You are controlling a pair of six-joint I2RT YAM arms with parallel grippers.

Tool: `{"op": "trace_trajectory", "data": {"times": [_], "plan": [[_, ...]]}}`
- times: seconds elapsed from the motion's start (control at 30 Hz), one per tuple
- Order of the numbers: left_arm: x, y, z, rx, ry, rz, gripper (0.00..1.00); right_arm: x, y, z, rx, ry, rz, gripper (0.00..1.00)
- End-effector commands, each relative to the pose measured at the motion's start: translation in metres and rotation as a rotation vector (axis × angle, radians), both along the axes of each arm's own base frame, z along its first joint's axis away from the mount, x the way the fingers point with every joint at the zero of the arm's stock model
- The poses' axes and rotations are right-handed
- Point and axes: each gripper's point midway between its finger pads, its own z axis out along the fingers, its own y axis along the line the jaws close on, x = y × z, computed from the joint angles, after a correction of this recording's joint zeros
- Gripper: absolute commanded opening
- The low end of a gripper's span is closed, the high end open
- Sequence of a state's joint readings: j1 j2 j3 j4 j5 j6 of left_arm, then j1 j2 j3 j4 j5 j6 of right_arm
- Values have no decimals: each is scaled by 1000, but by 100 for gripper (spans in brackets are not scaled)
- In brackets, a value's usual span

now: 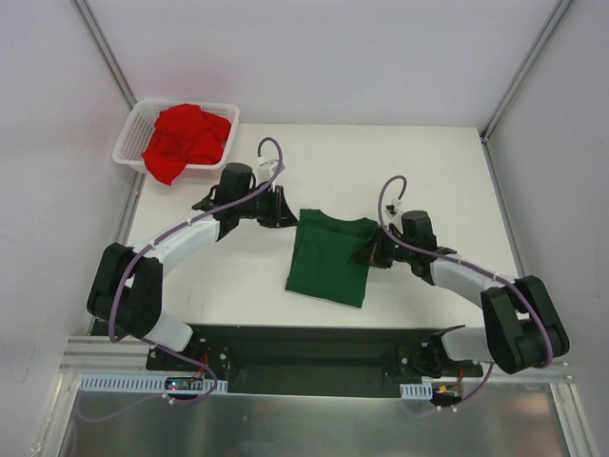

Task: Fold and stack the t-shirts
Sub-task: Smooth out wrinkles on the folded tshirt

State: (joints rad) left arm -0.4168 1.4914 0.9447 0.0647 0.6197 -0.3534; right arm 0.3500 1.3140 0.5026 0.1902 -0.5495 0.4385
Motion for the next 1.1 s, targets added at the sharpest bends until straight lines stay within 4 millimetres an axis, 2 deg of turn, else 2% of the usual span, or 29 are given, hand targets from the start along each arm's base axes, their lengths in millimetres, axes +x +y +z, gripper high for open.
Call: {"op": "trace_trajectory", "data": {"times": [0.0,0.07,0.1,0.17,0.23,0.27,0.3,0.33,0.37,0.43,0.47,0.57,0.67,0.7,0.77,0.8,0.83,0.87,0.9,0.93,1.0,1.03,1.07], "plan": [[0,1,21,-47,-46,-21,12,28,21,47,223,-146,20,1],[1,0,21,-50,-42,-24,12,34,19,43,258,-110,-2,1],[1,0,20,-49,-38,-27,11,40,19,48,284,-144,-4,1],[3,-1,20,-51,-38,-27,11,46,16,36,317,-78,-34,1],[3,-3,18,-55,-29,-35,11,53,17,35,363,-90,-30,1],[3,-4,18,-58,-24,-38,11,56,15,17,381,-13,-60,1],[4,-5,16,-58,-20,-42,11,63,16,23,419,-56,-55,1],[4,-6,16,-61,-16,-45,10,64,18,18,441,-40,-50,1],[4,-6,15,-62,-16,-46,10,66,17,-2,447,11,-66,1],[5,-7,15,-67,-13,-51,10,75,19,-4,492,3,-72,1],[5,-8,15,-67,-12,-53,10,76,20,-17,498,25,-81,1],[6,-8,16,-73,-10,-58,10,81,21,-21,498,17,-82,1],[5,-11,20,-86,-11,-76,10,80,21,-15,484,7,-68,1],[5,-12,23,-93,-16,-82,10,81,21,-1,482,-29,-56,1],[2,-15,28,-112,-19,-108,11,77,18,-1,435,-22,-51,1],[1,-16,30,-122,-22,-121,11,76,18,17,429,-69,-35,1],[0,-17,31,-126,-22,-128,11,77,17,21,402,-106,-19,1],[-2,-18,31,-136,-15,-144,11,71,15,18,371,-66,-22,1],[-3,-20,31,-145,-14,-153,11,70,14,22,353,-72,-15,1],[-4,-21,31,-154,-12,-162,11,71,12,36,321,-147,6,1],[-11,-23,22,-179,25,-184,11,67,6,34,262,-116,-2,1],[-8,-27,25,-209,-6,-196,11,65,5,45,246,-148,5,1],[-9,-29,18,-231,30,-193,11,60,2,40,213,-125,13,1]]}}
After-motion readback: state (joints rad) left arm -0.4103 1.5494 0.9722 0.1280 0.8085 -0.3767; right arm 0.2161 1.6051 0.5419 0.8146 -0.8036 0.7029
